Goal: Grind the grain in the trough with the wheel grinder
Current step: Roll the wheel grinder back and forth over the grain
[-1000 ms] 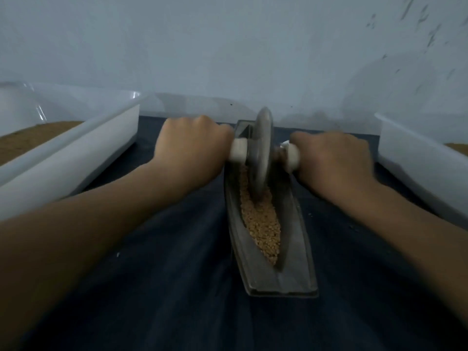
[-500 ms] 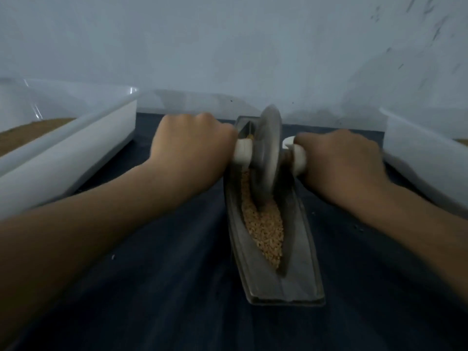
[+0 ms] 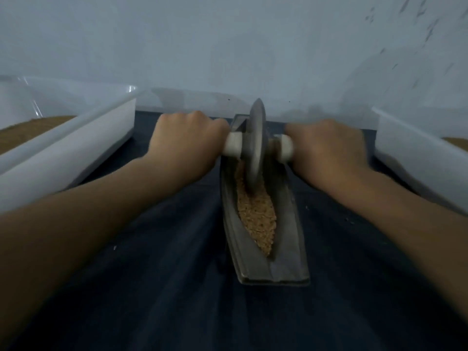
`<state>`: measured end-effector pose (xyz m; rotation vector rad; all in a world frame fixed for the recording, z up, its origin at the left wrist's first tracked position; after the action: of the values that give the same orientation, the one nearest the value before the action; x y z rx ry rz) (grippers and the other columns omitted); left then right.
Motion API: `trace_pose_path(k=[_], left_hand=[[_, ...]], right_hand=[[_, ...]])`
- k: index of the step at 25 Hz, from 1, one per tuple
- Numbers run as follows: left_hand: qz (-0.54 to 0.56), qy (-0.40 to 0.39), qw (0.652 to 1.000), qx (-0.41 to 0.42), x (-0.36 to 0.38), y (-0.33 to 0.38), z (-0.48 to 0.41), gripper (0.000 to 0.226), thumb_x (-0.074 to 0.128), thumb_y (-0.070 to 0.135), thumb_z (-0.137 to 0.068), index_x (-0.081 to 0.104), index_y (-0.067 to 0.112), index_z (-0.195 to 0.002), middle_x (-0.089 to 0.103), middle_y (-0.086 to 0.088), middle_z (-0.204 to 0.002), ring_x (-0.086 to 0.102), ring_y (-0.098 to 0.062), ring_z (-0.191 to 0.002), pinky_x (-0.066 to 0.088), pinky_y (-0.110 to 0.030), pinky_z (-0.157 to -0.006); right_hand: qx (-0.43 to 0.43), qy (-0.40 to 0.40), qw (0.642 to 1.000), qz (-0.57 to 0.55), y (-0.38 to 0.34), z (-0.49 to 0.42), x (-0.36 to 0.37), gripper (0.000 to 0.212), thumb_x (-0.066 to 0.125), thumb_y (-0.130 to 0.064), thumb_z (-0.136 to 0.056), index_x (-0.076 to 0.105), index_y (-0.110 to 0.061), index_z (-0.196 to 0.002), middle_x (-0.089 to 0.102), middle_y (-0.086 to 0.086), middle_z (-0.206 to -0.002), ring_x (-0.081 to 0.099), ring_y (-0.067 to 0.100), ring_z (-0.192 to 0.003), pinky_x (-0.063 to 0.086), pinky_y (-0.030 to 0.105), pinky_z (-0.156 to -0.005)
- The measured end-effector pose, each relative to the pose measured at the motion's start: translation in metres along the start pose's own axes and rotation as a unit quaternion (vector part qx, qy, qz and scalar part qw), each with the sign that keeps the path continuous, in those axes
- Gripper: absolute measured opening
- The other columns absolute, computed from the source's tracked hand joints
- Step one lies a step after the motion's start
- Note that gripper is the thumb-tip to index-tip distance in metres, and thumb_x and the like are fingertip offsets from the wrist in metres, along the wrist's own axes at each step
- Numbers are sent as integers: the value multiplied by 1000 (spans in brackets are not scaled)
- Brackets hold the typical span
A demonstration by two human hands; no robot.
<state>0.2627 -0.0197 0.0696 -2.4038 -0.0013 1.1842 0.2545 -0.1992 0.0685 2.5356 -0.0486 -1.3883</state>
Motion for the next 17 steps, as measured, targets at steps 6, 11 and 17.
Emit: trace_pose_path(k=[6, 11, 17], left_hand=[[25, -55, 997, 38, -1, -3, -5, 12, 63, 28, -84, 61, 25, -95, 55, -4, -77, 61, -33, -71, 37, -34, -54], [21, 4, 999, 34, -11, -7, 25, 23, 72, 27, -64, 50, 26, -70, 25, 4, -55, 19, -17, -42, 13, -20, -45], [56, -89, 993, -46, 19, -9, -28, 13, 59, 26, -90, 64, 21, -101, 54, -4, -84, 54, -27, -72, 39, -36, -61]], right_hand=[[-51, -18, 998, -9, 0, 5, 1, 16, 65, -33, -83, 49, -30, -82, 54, -5, -69, 48, 22, -58, 34, 28, -49], [-62, 70, 995, -17, 4, 31, -12, 16, 59, -35, -68, 47, -29, -77, 25, -13, -54, 24, 14, -44, 13, 18, -49], [5, -87, 996, -25, 0, -36, 12, 6, 65, -30, -89, 59, -29, -90, 64, 4, -91, 62, 29, -82, 40, 31, -61]])
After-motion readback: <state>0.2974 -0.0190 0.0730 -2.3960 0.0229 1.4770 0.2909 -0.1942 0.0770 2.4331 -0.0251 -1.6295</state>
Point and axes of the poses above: each hand's wrist, its own z-axis away from the middle knuckle, its own x-axis out of the palm, y = z × x, the point moved 8 cm from there along -z, towards the middle knuckle
